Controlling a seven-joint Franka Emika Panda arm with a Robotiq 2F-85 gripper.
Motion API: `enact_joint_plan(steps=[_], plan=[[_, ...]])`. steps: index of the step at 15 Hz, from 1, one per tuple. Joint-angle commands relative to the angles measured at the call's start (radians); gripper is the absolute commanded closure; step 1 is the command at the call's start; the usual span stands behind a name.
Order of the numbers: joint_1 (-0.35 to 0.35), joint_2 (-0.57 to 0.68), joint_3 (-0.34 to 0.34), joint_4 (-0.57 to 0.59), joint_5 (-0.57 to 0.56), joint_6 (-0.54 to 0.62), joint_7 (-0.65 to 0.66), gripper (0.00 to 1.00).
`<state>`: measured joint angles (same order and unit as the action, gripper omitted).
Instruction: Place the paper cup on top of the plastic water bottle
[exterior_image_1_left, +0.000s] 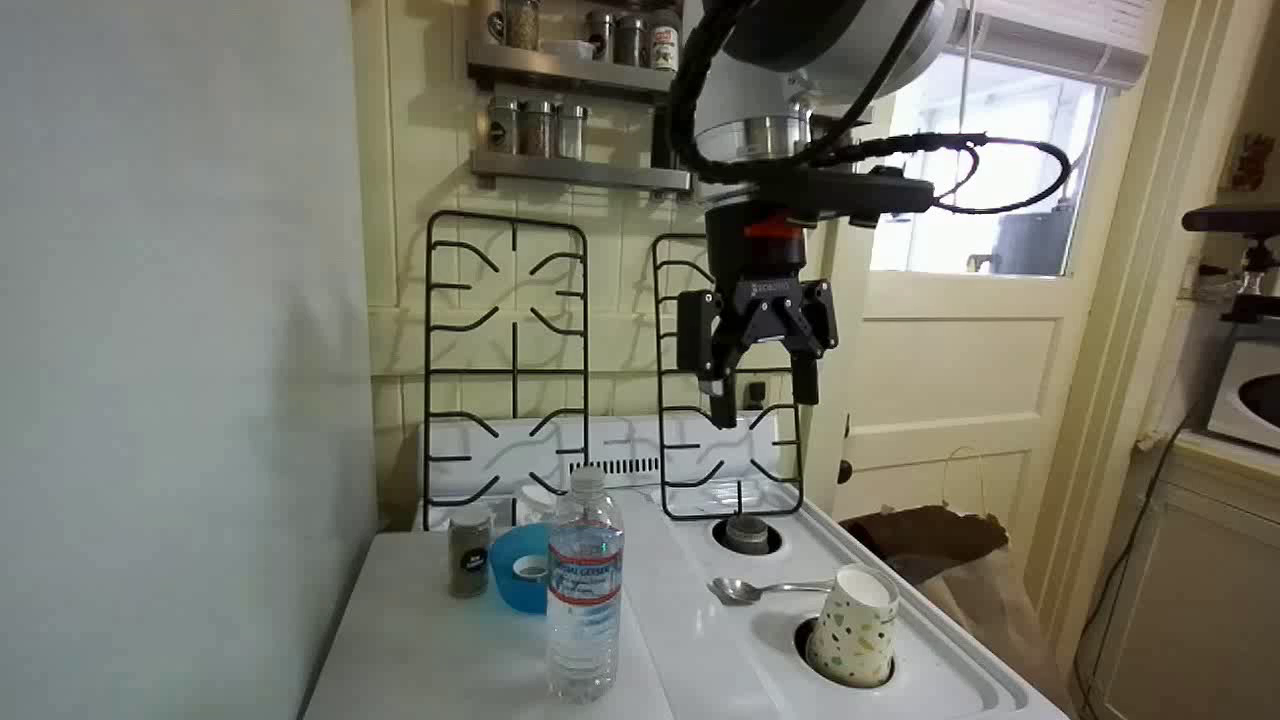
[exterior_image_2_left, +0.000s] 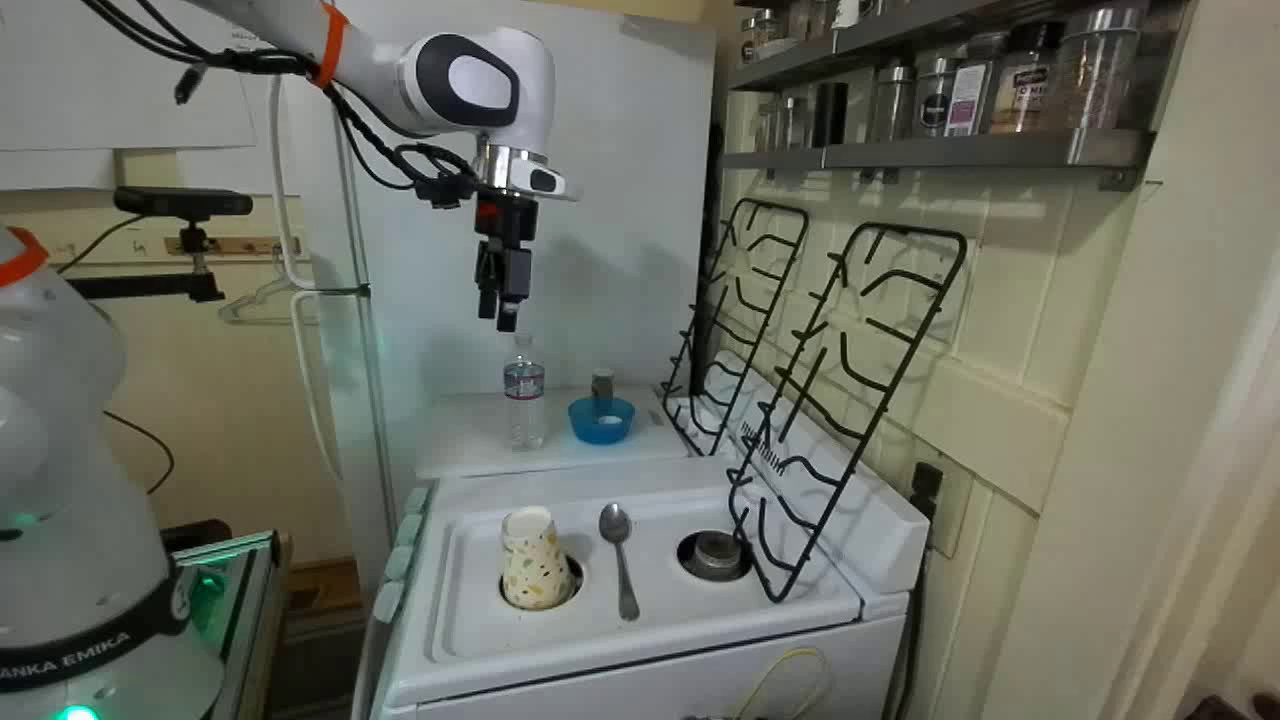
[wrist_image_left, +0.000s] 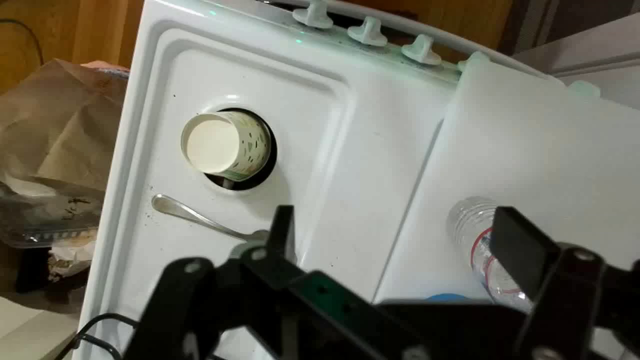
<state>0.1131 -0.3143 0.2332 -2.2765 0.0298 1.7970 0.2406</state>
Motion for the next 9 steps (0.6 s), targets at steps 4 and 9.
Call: enact_joint_plan(steps=[4, 9], plan=[[0.013, 0.001, -0.010, 0.002, -0.003, -0.002, 0.003, 0.00], [-0.012, -0.032, -0.027, -0.045, 0.050, 0.089, 0.151, 0.00]])
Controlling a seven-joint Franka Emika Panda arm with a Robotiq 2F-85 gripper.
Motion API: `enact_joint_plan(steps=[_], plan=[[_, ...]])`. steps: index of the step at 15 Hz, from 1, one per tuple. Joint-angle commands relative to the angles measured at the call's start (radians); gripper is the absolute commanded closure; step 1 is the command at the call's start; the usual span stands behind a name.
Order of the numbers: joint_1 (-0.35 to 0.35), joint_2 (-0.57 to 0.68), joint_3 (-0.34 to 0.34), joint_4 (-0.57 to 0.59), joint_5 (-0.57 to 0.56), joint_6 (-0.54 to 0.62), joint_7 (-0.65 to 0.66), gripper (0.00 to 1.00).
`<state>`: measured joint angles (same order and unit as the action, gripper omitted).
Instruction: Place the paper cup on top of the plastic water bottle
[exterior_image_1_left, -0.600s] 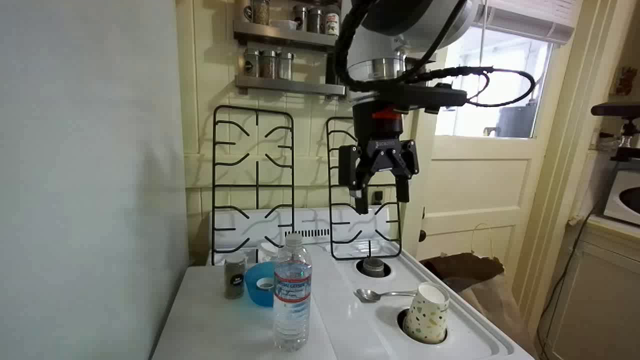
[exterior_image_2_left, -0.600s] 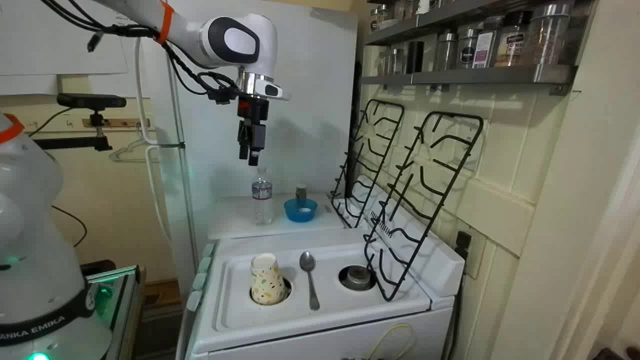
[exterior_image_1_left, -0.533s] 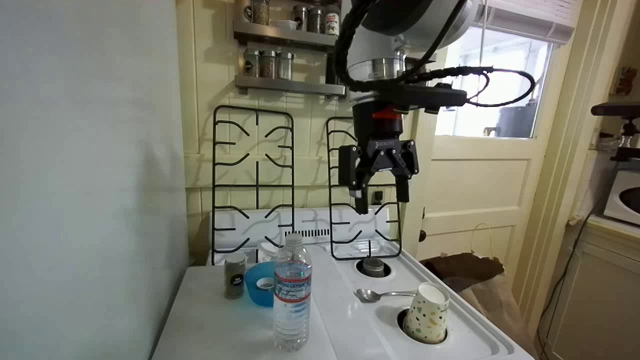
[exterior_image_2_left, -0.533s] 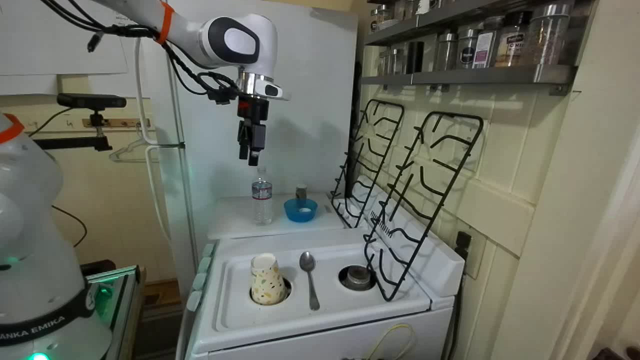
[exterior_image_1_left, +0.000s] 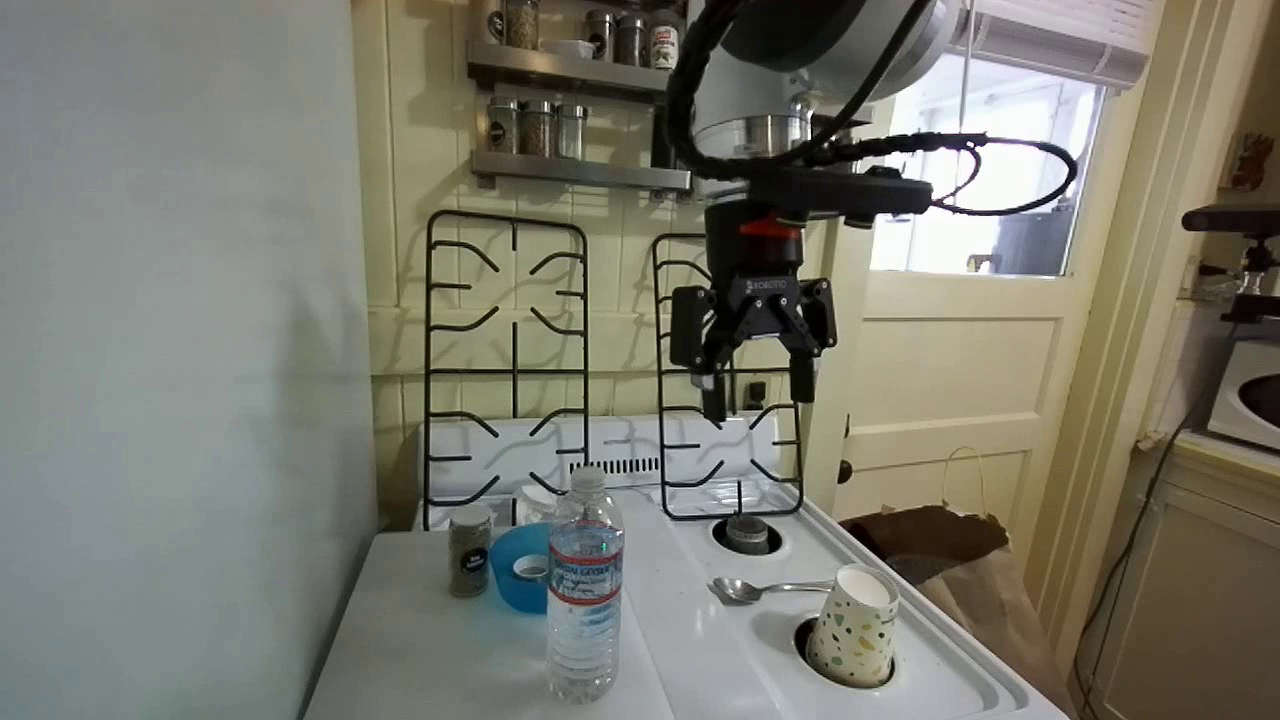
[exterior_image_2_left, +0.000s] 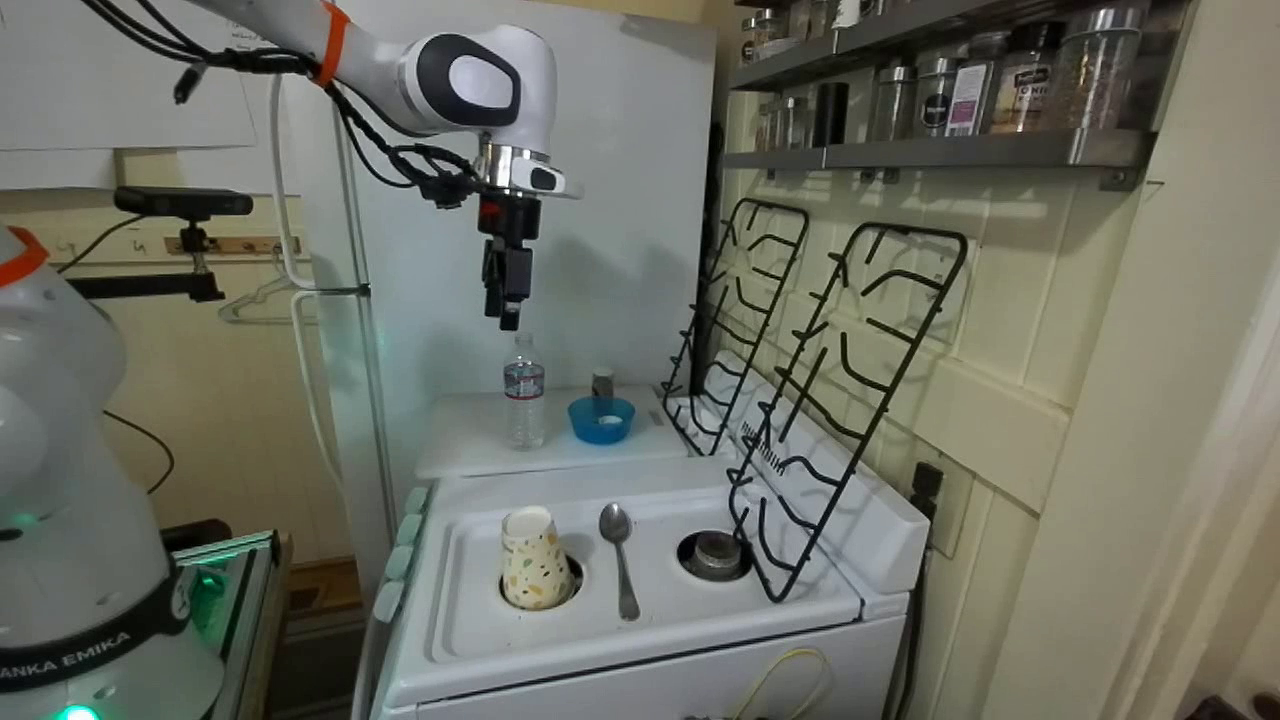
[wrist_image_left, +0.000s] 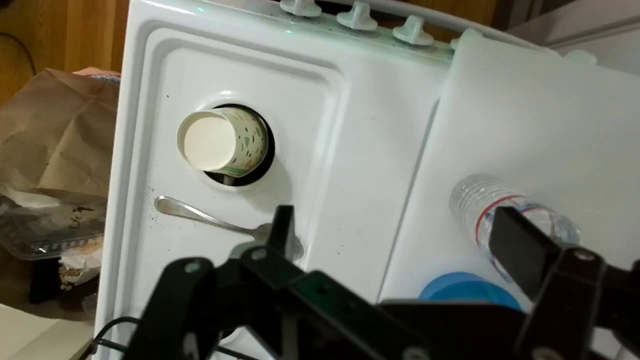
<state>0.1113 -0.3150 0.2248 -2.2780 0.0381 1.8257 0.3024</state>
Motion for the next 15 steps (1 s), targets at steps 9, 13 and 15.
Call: enact_joint_plan(steps=[9, 13, 15], plan=[[-0.124, -0.272, -0.030, -0.442, -0.066, 0.277, 0.419, 0.00], [-0.227, -0.350, -0.028, -0.514, -0.172, 0.301, 0.522, 0.00], [-0.284, -0.293, -0.015, -0.472, -0.213, 0.345, 0.599, 0.00]])
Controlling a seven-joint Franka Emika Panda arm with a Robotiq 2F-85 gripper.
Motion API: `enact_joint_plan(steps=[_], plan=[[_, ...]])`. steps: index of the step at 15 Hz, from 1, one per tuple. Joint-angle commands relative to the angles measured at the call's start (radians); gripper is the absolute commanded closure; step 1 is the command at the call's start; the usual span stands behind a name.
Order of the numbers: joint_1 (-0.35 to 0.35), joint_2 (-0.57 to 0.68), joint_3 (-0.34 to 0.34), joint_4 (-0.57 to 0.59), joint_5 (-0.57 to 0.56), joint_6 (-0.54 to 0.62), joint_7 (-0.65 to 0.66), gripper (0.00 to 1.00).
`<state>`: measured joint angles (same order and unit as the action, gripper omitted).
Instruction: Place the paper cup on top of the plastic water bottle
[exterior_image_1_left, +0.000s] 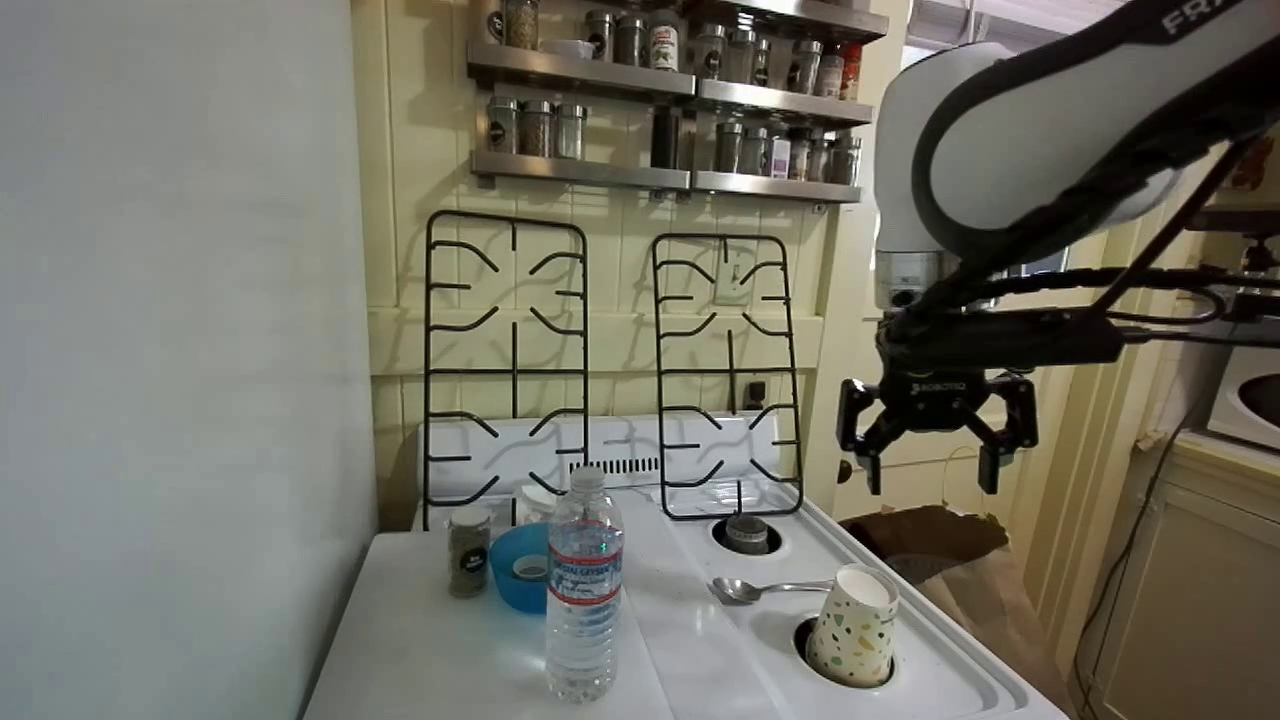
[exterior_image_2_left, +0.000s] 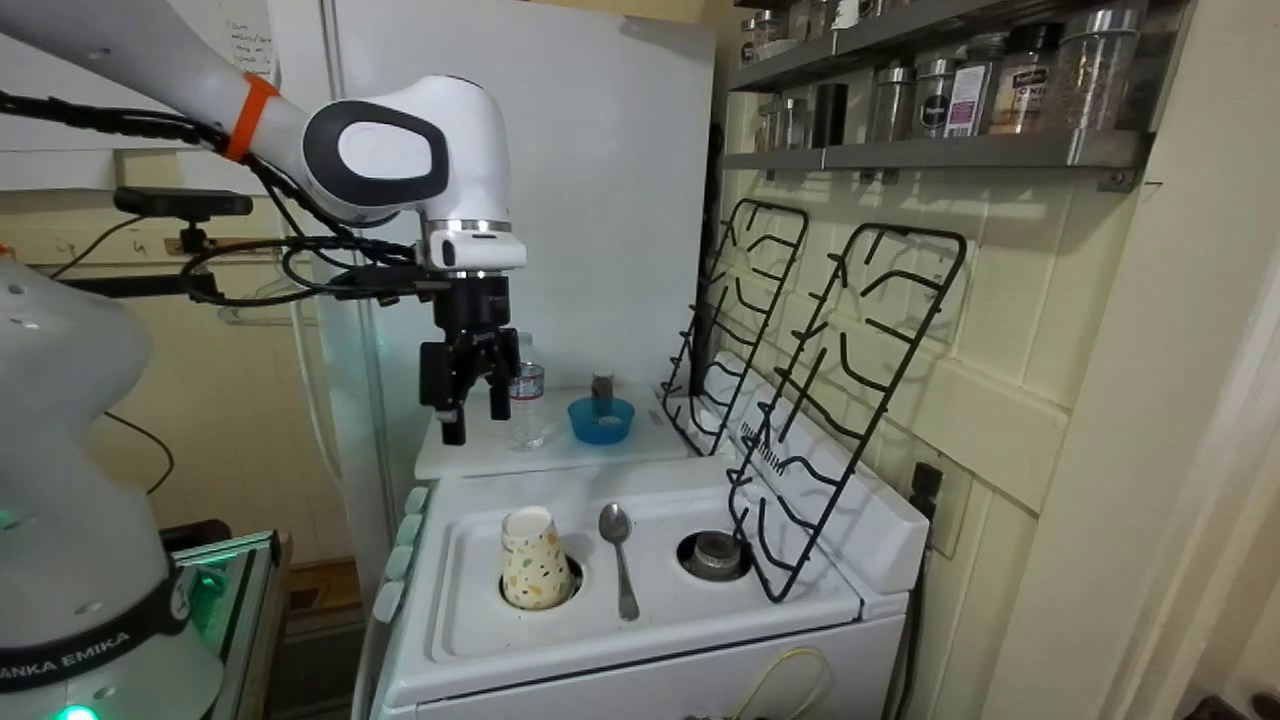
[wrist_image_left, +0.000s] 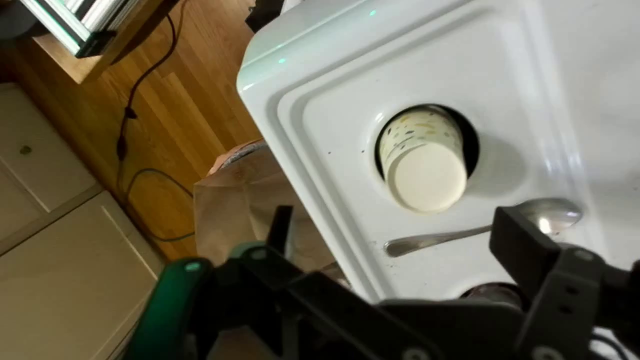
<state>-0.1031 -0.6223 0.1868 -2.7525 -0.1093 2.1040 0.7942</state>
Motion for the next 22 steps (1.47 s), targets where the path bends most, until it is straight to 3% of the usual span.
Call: enact_joint_plan(steps=[1, 2, 3, 6, 14, 18, 19, 20, 22], plan=[[-0.086, 0.026, 0.028, -0.005, -0.073, 0.102, 0.149, 0.00], [-0.042, 0.048, 0.010, -0.003, -0.010, 0.099, 0.126, 0.00], [-0.050, 0.004, -0.002, -0.003, -0.039, 0.062, 0.085, 0.00], [-0.041, 0.039, -0.002, 0.001, -0.036, 0.074, 0.108, 0.00], [-0.053, 0.136, 0.104, 0.003, -0.064, 0.271, 0.450, 0.00], [-0.048, 0.155, 0.144, 0.003, -0.115, 0.297, 0.551, 0.00], [-0.037, 0.157, 0.134, 0.004, -0.123, 0.284, 0.536, 0.00], [0.004, 0.165, 0.079, 0.004, -0.117, 0.288, 0.386, 0.00], [0.012, 0.172, 0.026, 0.004, -0.122, 0.314, 0.247, 0.00]])
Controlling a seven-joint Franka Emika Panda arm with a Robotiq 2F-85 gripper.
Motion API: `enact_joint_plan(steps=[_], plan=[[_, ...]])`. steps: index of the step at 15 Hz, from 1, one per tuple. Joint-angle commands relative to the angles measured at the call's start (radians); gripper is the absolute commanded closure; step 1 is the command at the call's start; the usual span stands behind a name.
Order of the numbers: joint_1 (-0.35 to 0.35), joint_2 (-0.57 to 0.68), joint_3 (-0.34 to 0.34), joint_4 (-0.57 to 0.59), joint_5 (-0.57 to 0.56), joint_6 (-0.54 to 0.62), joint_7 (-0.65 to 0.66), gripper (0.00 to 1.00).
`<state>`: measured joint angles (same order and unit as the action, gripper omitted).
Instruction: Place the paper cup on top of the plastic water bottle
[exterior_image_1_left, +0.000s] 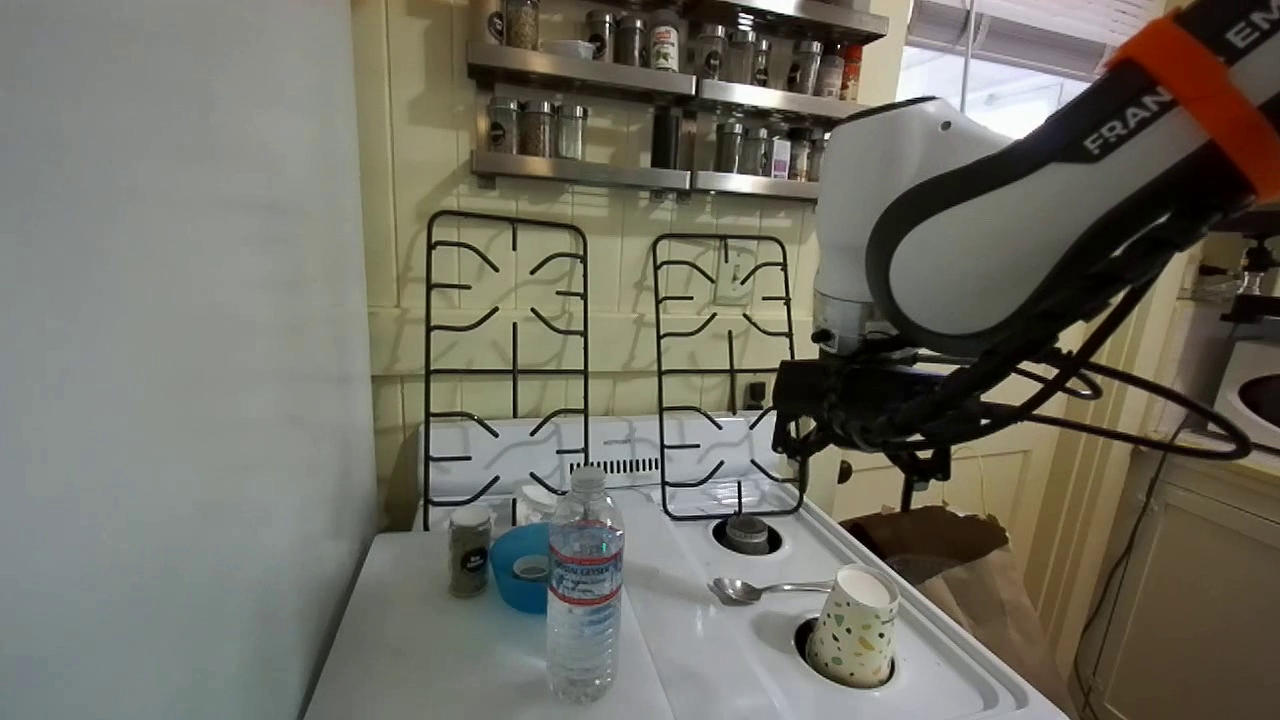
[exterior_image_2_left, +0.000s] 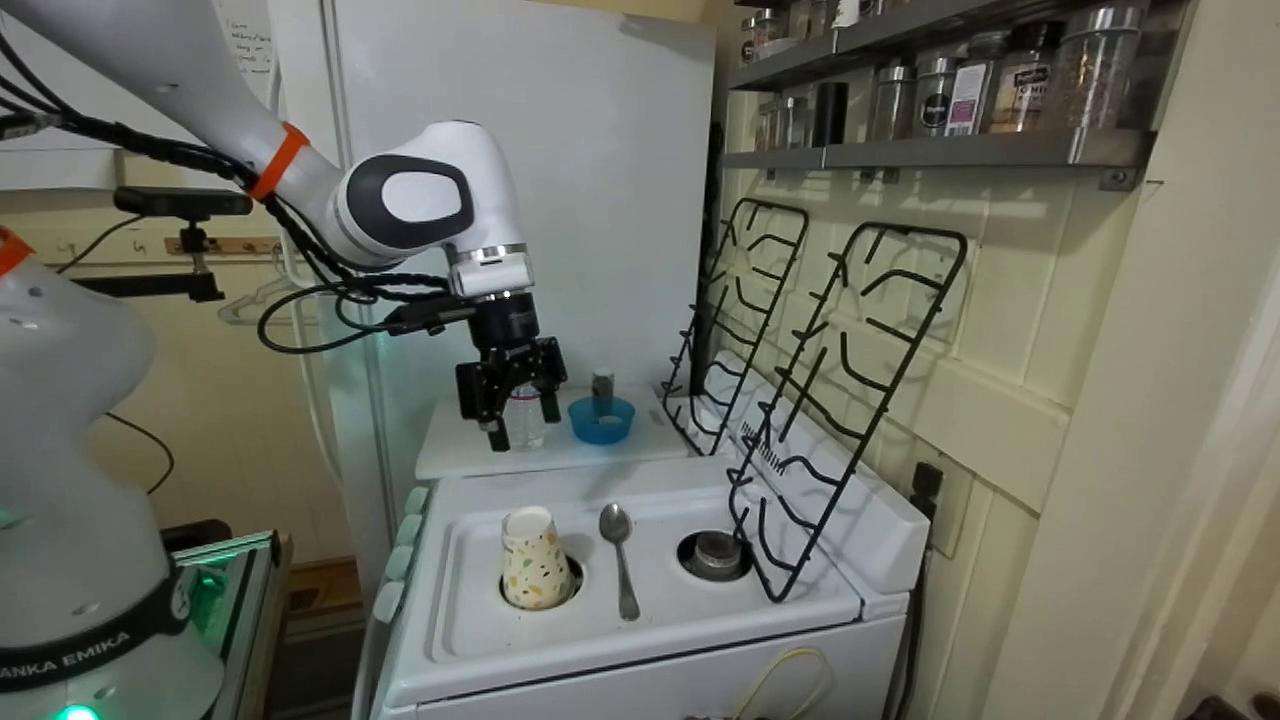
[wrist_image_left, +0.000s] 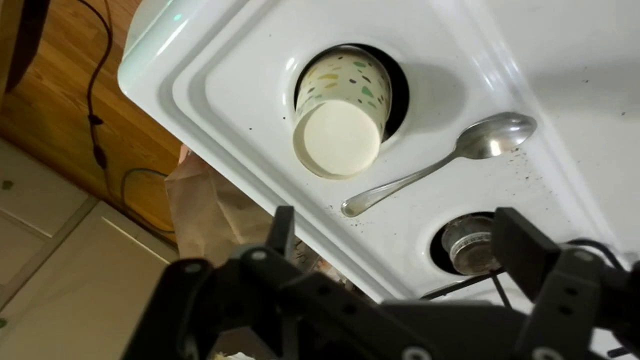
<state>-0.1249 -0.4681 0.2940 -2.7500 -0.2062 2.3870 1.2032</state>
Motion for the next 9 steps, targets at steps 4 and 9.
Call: enact_joint_plan(steps=[4, 9], plan=[[0.050, 0.053, -0.141, 0.001, -0.010, 0.063, -0.421, 0.00], [0.028, 0.045, -0.137, 0.001, 0.004, 0.039, -0.476, 0.00]])
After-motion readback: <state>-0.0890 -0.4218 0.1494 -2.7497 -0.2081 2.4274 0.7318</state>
